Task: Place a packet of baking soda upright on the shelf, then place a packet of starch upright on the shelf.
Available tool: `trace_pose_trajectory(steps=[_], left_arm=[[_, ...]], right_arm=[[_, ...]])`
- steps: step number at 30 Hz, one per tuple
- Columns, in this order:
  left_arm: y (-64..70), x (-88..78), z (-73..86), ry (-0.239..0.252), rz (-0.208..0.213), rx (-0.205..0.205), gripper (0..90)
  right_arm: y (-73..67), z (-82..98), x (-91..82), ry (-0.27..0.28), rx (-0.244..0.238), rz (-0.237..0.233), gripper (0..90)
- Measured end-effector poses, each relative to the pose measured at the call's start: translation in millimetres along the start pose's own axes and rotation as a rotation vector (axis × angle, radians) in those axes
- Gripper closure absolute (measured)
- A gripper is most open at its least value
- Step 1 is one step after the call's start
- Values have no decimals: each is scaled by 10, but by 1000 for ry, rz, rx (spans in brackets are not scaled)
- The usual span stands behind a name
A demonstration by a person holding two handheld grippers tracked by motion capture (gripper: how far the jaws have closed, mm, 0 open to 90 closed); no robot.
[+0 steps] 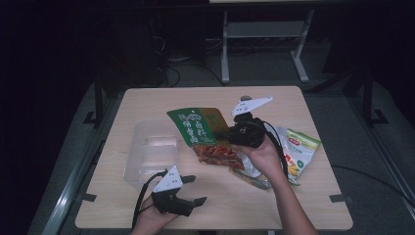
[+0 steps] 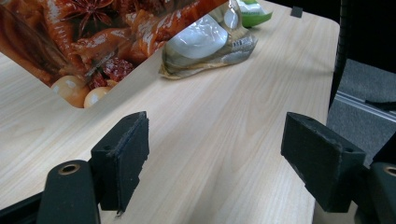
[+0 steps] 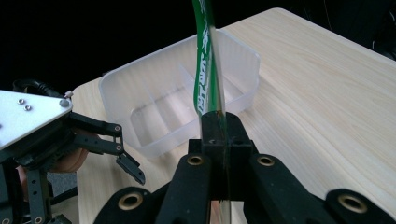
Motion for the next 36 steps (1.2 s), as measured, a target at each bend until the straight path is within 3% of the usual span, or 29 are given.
trace_pose_trajectory(steps=[14,36], left_arm=[[37,4,-15,10,13,7,231],[17,-37,-11,15,2,7,230]], right_arm=[[12,-145,27,14,-13,3,897],[-32,-693,214,65,-24,-31,897]])
Point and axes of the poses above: each handheld gripper's, and its own axes: x roughly forward along the jaws, z roughly out of its underside, y roughly to its right, the point moved 7 cm from there along x, roughly forward along the jaws, and after that the axes turned 10 degrees about z, right-handed, at the moved point
